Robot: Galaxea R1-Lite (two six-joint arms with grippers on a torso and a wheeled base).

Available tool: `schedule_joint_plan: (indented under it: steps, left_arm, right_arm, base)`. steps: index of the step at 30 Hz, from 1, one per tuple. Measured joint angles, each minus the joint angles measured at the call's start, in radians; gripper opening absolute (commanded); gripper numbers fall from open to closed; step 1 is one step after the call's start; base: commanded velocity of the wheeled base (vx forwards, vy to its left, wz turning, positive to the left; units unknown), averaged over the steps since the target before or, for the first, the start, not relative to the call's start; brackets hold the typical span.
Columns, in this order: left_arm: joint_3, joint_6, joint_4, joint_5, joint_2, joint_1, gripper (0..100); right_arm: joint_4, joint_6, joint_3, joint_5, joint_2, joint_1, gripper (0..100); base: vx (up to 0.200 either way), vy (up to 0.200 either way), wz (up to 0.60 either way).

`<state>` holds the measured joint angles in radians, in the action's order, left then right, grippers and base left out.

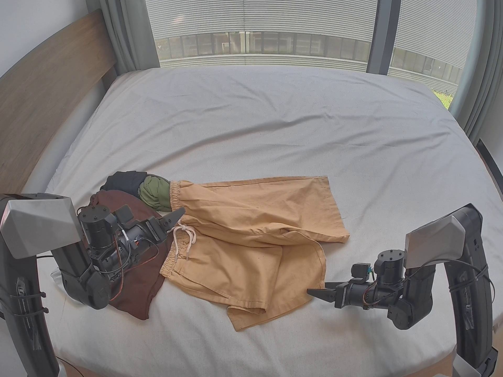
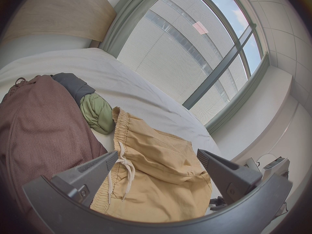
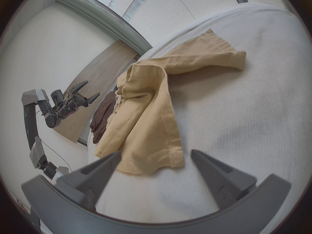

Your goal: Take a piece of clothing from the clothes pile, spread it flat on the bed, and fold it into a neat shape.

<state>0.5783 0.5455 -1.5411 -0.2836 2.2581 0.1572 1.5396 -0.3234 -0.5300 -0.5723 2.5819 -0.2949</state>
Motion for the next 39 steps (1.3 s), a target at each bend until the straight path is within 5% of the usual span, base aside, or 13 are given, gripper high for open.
schedule_joint_plan:
  steps: [26, 39]
  left_arm:
    - [0.0, 0.0, 0.0, 0.0, 0.001, 0.001, 100]
    - [-0.001, 0.001, 0.0, 0.0, 0.002, 0.001, 100]
  right_arm:
    - [-0.023, 0.012, 0.001, -0.007, -0.062, 0.131, 0]
    - [-0.189, 0.01, -0.085, -0.007, -0.132, 0.214, 0]
  base:
    - [0.0, 0.0, 0.0]
    - [0.0, 0.0, 0.0]
